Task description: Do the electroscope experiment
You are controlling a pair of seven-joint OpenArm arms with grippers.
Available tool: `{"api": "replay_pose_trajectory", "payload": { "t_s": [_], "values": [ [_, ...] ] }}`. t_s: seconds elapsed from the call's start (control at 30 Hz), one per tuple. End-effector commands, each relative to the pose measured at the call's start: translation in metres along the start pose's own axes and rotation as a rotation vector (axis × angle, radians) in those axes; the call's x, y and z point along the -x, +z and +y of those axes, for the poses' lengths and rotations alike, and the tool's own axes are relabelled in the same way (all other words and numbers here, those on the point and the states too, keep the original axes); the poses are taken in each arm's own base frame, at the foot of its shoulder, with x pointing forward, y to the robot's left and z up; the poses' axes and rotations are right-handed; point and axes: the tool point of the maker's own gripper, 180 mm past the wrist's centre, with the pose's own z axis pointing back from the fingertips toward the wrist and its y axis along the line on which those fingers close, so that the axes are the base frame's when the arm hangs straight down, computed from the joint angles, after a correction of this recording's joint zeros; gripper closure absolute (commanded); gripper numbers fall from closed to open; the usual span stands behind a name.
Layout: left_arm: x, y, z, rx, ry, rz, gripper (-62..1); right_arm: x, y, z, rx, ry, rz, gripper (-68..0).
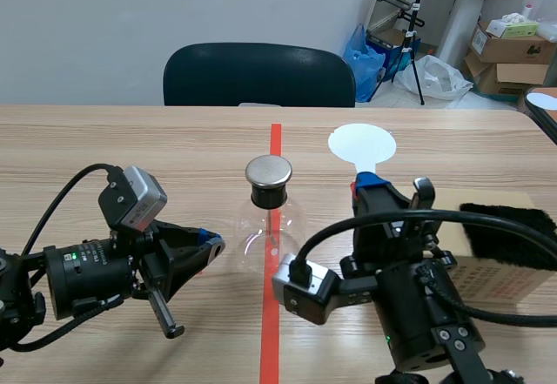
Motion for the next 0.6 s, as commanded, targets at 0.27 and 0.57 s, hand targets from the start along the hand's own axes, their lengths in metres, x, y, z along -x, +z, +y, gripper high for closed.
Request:
{"api": "replay_pose_trajectory", "payload": {
  "t_s": [0.27, 0.57],
  "values": [
    [-0.01, -0.001, 0.001, -0.003, 0.003, -0.035, -3.0, -0.032, -0.005, -0.02, 0.062, -0.009, -0.189, -0.9],
    [-0.01, -0.001, 0.001, -0.003, 0.003, -0.035, -3.0, -0.058, 0.002, -0.02, 0.06, -0.014, -0.339, -0.9]
  ]
}}
